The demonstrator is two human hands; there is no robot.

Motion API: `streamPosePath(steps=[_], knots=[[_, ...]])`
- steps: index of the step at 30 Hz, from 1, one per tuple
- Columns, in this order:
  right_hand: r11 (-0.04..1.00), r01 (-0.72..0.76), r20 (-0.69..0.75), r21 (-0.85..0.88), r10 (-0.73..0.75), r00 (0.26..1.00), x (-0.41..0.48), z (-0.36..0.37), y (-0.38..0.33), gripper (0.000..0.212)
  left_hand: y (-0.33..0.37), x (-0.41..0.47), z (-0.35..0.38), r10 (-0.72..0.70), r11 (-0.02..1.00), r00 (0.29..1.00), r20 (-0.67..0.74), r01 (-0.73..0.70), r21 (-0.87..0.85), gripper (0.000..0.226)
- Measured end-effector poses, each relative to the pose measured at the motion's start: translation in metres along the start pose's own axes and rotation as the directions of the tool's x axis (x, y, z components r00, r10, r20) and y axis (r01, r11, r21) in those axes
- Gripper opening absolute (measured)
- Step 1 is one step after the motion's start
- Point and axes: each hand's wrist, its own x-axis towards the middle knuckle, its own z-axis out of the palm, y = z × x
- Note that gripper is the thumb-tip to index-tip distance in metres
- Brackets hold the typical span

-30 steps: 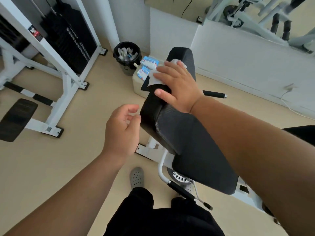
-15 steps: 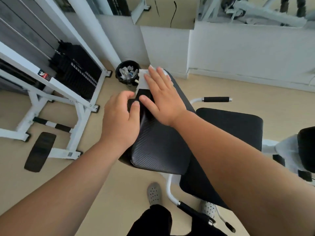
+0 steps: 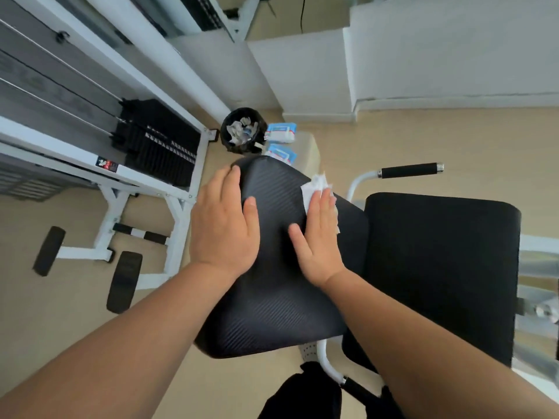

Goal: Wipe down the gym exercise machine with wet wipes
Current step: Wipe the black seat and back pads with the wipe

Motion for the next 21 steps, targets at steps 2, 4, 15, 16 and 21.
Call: streamPosePath(steps=[2, 4, 15, 16, 21], knots=[[0.996, -0.02, 0.003, 0.09, 0.02, 1.0, 0.015, -0.003, -0.031, 0.094, -0.002, 0.001, 0.002, 0.0, 1.0, 1.0, 0.007, 0.0, 0.0, 0.057], [0.984, 0.159, -0.007, 0.086, -0.159, 0.987, 0.013, -0.003, -0.055, 0.092, -0.004, 0.002, 0.003, 0.003, 1.0, 1.0, 0.016, -0.002, -0.013, 0.057], [0.997, -0.048, 0.043, 0.054, 0.046, 0.998, -0.007, -0.001, 0.013, 0.096, -0.007, 0.002, 0.003, 0.01, 0.995, 1.0, -0.028, -0.013, -0.098, 0.055], [0.996, -0.06, 0.027, 0.071, 0.058, 0.998, 0.013, -0.007, -0.002, 0.097, -0.008, 0.003, 0.003, 0.015, 0.995, 0.999, -0.039, -0.018, -0.098, 0.054], [0.939, 0.342, 0.009, -0.029, -0.342, 0.94, 0.001, -0.003, -0.046, 0.096, -0.014, 0.002, 0.004, 0.069, 0.979, 0.994, -0.083, -0.083, -0.184, 0.057]])
